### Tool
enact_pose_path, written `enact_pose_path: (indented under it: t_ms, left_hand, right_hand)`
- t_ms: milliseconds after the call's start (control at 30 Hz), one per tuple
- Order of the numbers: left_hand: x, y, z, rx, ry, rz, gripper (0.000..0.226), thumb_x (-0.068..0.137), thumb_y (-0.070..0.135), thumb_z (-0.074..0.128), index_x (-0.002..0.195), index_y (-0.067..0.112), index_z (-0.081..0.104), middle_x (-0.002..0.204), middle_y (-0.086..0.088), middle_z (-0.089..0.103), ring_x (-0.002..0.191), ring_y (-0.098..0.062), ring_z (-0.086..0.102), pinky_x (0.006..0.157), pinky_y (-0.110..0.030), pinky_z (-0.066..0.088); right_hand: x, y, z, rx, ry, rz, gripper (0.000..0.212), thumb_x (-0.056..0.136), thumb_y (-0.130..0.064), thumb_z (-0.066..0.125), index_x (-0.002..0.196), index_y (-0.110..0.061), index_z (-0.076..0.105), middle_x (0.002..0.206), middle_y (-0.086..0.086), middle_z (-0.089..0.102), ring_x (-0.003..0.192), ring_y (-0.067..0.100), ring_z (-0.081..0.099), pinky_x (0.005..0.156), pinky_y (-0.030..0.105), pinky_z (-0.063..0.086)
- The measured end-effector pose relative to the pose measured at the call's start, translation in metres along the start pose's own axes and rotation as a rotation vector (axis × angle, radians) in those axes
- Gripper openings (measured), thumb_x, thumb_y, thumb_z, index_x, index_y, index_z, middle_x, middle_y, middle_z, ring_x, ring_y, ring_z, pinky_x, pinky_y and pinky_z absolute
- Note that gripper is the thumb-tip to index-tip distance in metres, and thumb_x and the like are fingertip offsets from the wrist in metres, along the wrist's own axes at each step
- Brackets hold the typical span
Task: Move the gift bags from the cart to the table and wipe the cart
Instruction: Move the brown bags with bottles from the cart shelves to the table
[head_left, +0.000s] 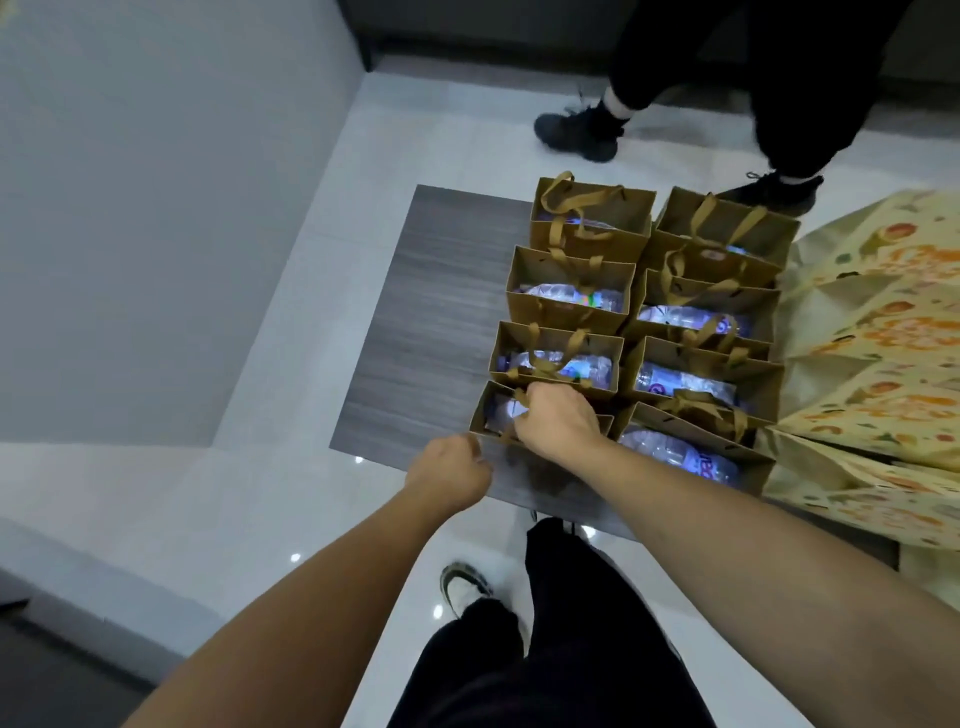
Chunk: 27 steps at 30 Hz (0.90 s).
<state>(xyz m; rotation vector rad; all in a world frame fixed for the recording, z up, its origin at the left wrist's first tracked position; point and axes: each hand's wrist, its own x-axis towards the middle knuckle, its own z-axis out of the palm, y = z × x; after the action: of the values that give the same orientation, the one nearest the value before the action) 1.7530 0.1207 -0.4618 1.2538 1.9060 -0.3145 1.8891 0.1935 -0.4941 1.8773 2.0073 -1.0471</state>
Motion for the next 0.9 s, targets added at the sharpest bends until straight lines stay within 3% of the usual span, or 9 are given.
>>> enact_pose_path:
  t_ms: [133,233,400,500,600,700,900]
  left_hand:
    - [0.0,0.003,-0.027,-0.064,0.08,0.06,0.028,0.098,0.034,0.055,0.118,0.017,0.064,0.11,-0.009,0.069,0.098,-0.025,0.063,0.09,-0.04,0.055]
    - [-0.006,0.002,-0.055,-0.121,0.167,0.112,0.032,0.1,0.034,0.055,0.126,0.016,0.062,0.115,-0.009,0.068,0.099,-0.022,0.063,0.087,-0.036,0.053]
    - [-0.03,-0.02,-0.097,-0.162,0.3,0.156,0.04,0.1,0.032,0.054,0.137,0.015,0.057,0.135,-0.011,0.062,0.122,-0.028,0.057,0.099,-0.035,0.046]
    - [-0.052,-0.055,-0.119,-0.215,0.379,0.139,0.043,0.099,0.034,0.056,0.139,0.017,0.056,0.139,-0.011,0.059,0.125,-0.028,0.055,0.101,-0.033,0.044]
    - [-0.077,-0.103,-0.139,-0.268,0.47,0.079,0.044,0.098,0.035,0.056,0.139,0.018,0.056,0.139,-0.008,0.059,0.125,-0.026,0.056,0.097,-0.032,0.044]
    - [-0.112,-0.159,-0.148,-0.352,0.557,-0.027,0.044,0.099,0.035,0.055,0.14,0.018,0.054,0.139,-0.008,0.058,0.124,-0.027,0.056,0.098,-0.033,0.044]
    - [-0.201,-0.268,-0.11,-0.495,0.75,-0.343,0.045,0.099,0.033,0.055,0.141,0.016,0.053,0.14,-0.009,0.057,0.127,-0.028,0.053,0.1,-0.033,0.042]
  right_hand:
    - [-0.003,-0.016,-0.014,-0.087,0.017,-0.009,0.035,0.089,-0.046,0.066,0.112,-0.021,0.064,0.105,0.005,0.063,0.103,0.03,0.062,0.076,0.034,0.048]
    - [-0.014,-0.035,-0.03,-0.107,0.051,-0.043,0.033,0.087,-0.042,0.068,0.115,-0.026,0.064,0.11,0.004,0.065,0.105,0.028,0.06,0.078,0.036,0.052]
    - [-0.045,-0.085,-0.047,-0.144,0.101,-0.135,0.034,0.087,-0.036,0.067,0.119,-0.024,0.062,0.109,0.004,0.064,0.105,0.026,0.06,0.083,0.041,0.056]
    - [-0.065,-0.125,-0.053,-0.18,0.131,-0.252,0.053,0.09,-0.04,0.065,0.139,-0.023,0.053,0.123,0.008,0.063,0.115,0.028,0.06,0.089,0.039,0.055]
    - [-0.085,-0.173,-0.051,-0.243,0.114,-0.389,0.063,0.094,-0.04,0.061,0.151,-0.022,0.041,0.134,0.01,0.059,0.124,0.03,0.054,0.092,0.038,0.052]
    - [-0.104,-0.223,-0.034,-0.312,0.069,-0.517,0.06,0.096,-0.037,0.058,0.151,-0.023,0.038,0.131,0.012,0.057,0.123,0.032,0.052,0.09,0.04,0.051]
    - [-0.151,-0.316,0.03,-0.482,-0.039,-0.839,0.067,0.094,-0.042,0.06,0.153,-0.023,0.034,0.139,0.01,0.053,0.129,0.032,0.049,0.099,0.041,0.047]
